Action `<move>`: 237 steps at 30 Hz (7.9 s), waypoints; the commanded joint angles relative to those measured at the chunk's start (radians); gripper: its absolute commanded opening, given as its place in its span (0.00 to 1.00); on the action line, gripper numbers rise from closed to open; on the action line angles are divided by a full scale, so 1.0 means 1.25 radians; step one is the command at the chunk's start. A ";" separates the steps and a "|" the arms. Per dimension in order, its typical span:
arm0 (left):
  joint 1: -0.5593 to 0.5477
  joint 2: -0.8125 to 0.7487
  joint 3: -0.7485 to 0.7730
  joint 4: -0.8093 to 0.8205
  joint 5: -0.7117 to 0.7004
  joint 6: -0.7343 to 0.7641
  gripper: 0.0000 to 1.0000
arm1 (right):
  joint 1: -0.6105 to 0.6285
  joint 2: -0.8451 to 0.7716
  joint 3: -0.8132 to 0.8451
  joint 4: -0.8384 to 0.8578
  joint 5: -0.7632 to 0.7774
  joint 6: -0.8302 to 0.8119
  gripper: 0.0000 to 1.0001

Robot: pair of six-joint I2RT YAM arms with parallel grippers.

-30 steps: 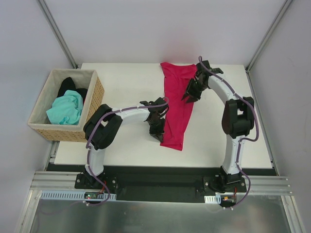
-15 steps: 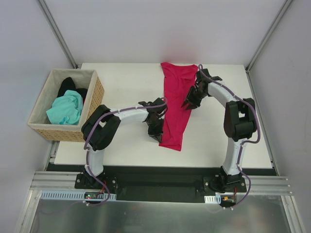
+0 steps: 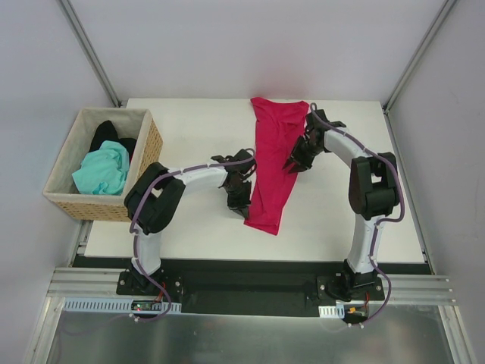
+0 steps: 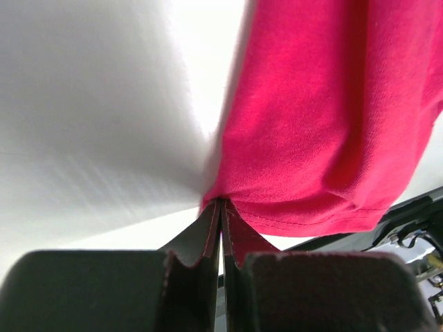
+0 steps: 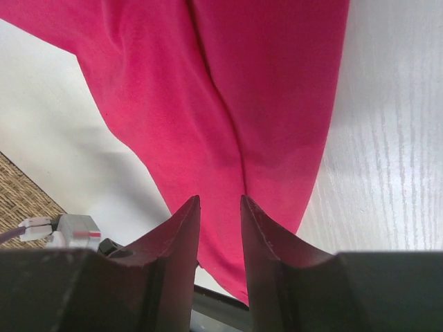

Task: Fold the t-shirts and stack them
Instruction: Grab the bottom of the folded rectangular tshirt with both arms

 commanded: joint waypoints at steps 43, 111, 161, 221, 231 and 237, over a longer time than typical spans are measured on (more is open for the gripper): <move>0.058 -0.060 0.020 -0.039 0.045 0.065 0.00 | -0.034 0.006 0.315 -0.128 0.100 -0.075 0.36; -0.007 -0.157 0.002 -0.085 -0.106 0.018 0.20 | -0.026 -0.030 0.380 -0.139 0.132 -0.132 0.41; 0.039 -0.160 -0.068 -0.096 -0.014 0.149 0.17 | 0.356 -0.344 -0.353 -0.007 0.353 0.142 0.47; -0.030 -0.103 -0.068 -0.071 -0.002 0.101 0.15 | 0.551 -0.375 -0.512 0.065 0.358 0.302 0.40; -0.031 -0.109 -0.058 -0.071 0.001 0.102 0.14 | 0.550 -0.400 -0.461 0.003 0.398 0.281 0.40; -0.034 -0.117 -0.057 -0.071 -0.003 0.098 0.14 | 0.550 -0.405 -0.451 -0.014 0.416 0.275 0.41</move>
